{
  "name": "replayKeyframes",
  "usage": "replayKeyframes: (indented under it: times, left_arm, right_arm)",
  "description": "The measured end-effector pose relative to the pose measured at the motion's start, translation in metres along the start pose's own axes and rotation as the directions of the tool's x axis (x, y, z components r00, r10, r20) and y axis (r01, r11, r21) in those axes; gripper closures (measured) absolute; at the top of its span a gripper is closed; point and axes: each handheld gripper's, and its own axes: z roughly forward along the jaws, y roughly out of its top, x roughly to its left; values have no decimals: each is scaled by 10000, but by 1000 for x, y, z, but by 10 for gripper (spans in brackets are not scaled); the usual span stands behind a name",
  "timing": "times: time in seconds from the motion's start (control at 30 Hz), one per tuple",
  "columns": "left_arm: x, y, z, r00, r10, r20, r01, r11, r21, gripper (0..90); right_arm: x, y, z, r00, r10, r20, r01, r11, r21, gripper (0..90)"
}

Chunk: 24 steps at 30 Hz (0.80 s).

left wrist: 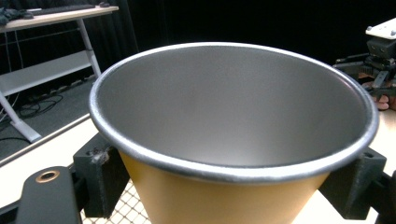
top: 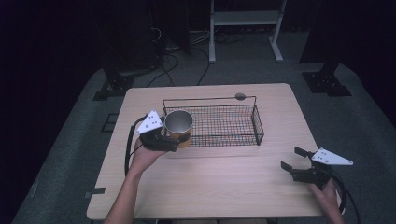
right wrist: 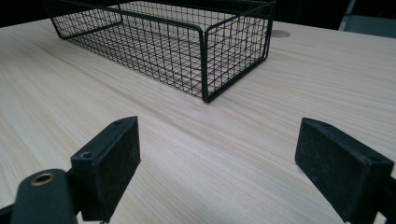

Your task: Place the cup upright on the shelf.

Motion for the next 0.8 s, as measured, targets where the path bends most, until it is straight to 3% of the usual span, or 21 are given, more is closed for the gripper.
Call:
replayKeyframes:
  times: [0.47, 0.8]
  left_arm:
    - [18, 21, 32, 9993, 138, 345, -138, 9999, 5, 153]
    - [27, 26, 51, 9991, 113, 400, -118, 9998, 129, 153]
  right_arm:
    - [0, 0, 0, 10000, 23, -23, -23, 10000, -27, 131]
    - [0, 0, -1, 10000, 44, -34, -44, 10000, -51, 132]
